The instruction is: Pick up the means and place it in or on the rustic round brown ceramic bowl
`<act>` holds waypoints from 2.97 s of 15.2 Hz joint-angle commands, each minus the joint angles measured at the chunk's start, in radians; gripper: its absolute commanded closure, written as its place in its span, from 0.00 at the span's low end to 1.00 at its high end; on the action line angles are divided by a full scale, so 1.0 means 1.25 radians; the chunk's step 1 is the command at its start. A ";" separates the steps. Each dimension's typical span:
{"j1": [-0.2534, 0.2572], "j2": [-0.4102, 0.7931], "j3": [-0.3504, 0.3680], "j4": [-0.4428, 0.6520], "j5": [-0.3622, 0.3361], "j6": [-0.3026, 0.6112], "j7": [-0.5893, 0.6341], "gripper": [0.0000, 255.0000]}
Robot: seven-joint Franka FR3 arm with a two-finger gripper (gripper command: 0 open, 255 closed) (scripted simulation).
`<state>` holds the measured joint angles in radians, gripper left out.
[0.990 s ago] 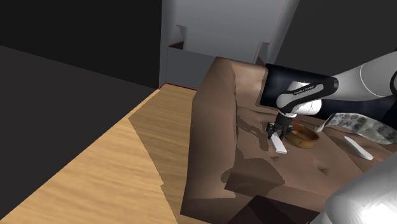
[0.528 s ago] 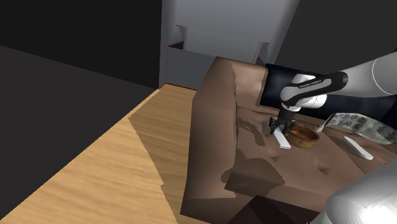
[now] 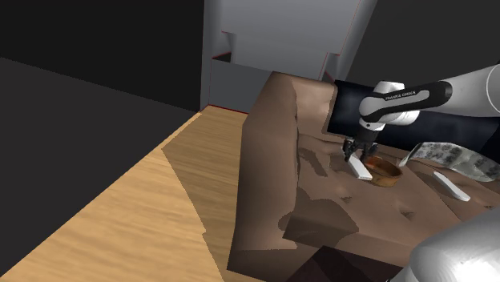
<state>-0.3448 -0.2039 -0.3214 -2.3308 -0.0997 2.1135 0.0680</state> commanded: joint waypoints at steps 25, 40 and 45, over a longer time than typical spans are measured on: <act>-0.103 0.177 -0.159 0.324 0.064 -0.149 -0.304 1.00; -0.122 0.256 -0.169 0.253 0.109 -0.009 -0.352 1.00; -0.123 0.256 -0.169 0.253 0.109 -0.009 -0.352 1.00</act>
<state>-0.4978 0.1164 -0.5322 -2.0149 0.0361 2.1020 -0.3712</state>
